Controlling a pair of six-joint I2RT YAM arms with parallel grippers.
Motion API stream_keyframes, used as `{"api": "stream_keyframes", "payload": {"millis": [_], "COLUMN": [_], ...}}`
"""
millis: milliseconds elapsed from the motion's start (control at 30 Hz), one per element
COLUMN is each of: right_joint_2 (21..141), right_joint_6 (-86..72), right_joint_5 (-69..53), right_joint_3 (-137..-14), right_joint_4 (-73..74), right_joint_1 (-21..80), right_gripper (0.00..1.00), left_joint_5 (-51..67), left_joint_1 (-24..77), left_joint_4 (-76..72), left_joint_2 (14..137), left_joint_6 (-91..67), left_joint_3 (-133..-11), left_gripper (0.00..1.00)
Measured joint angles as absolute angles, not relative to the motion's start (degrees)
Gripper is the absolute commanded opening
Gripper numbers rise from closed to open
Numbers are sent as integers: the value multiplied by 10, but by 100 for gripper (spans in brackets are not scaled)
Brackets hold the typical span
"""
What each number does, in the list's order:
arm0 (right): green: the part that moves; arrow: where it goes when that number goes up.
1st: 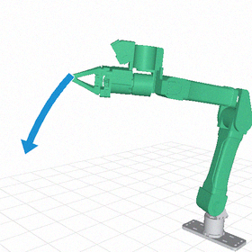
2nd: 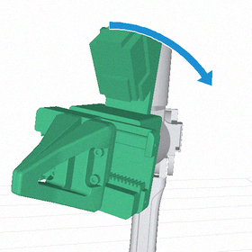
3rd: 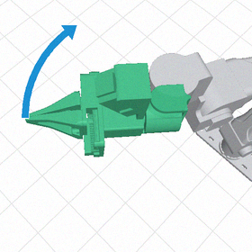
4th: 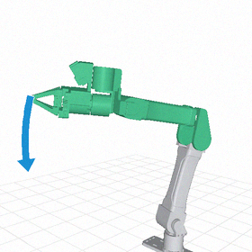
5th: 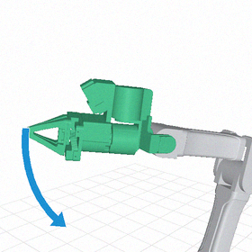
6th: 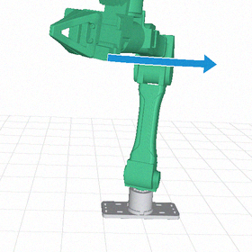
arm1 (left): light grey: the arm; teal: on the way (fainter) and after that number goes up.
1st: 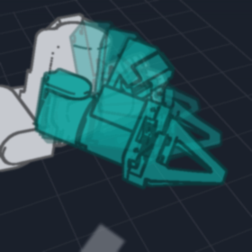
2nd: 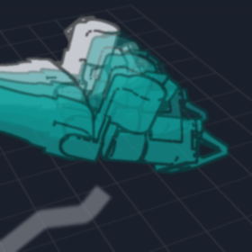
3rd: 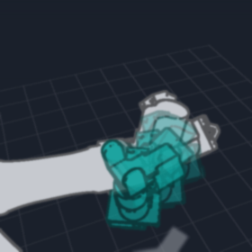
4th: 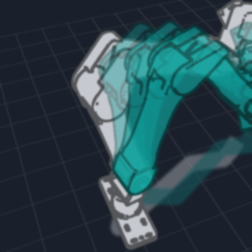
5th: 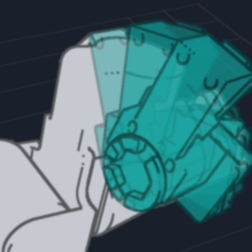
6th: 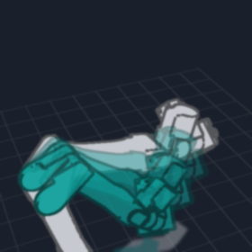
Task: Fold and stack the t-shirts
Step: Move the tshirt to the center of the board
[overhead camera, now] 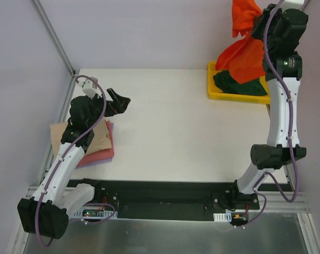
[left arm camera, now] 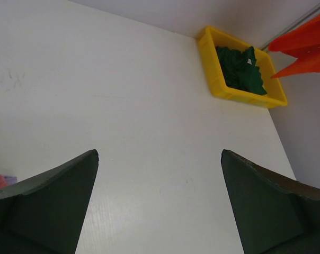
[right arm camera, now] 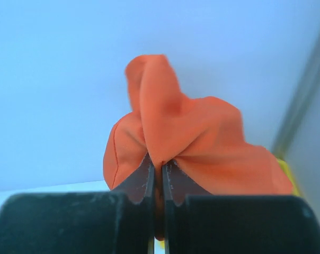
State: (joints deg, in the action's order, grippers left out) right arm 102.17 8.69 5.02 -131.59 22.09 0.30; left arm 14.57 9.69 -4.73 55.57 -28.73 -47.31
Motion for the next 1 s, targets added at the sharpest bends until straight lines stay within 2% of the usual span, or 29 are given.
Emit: {"api": "stream_keyframes", "payload": {"millis": [167,367,533,567,633,667,700,733,900,933,1000], "right_joint_2": [912,796,769,762,760,765,776,790,866,871,867], "right_joint_6": [48,-62,-105,-105,-110,-115,-120,-127,-138,-133,-110], "right_joint_5": [-57,-172,-166,-142,-79,-49,-25,-6,44,55,73], "right_joint_3": [-1284,-1119,-986,-946,-866,-830,-797,-767,-673,-671,-673], "right_joint_4": [208,126,96,100,117,134,150,167,253,271,282], "right_joint_1": [83,154,175,175,169,163,154,141,75,71,76], "right_gripper": [1,1,5,9,28,41,61,73,96,98,96], "left_joint_5": [145,146,150,153,167,176,189,201,235,239,251], "left_joint_1": [97,97,97,97,97,97,97,98,149,170,212], "left_joint_4": [-36,-11,16,21,27,29,29,29,29,29,32], "left_joint_2": [503,472,463,460,461,464,471,482,581,609,671], "left_joint_6": [-299,-322,-344,-351,-366,-371,-376,-382,-394,-394,-392], "left_joint_3": [-463,-451,-444,-438,-429,-426,-423,-419,-415,-417,-428], "left_gripper": [99,99,99,99,99,99,99,99,99,99,99]}}
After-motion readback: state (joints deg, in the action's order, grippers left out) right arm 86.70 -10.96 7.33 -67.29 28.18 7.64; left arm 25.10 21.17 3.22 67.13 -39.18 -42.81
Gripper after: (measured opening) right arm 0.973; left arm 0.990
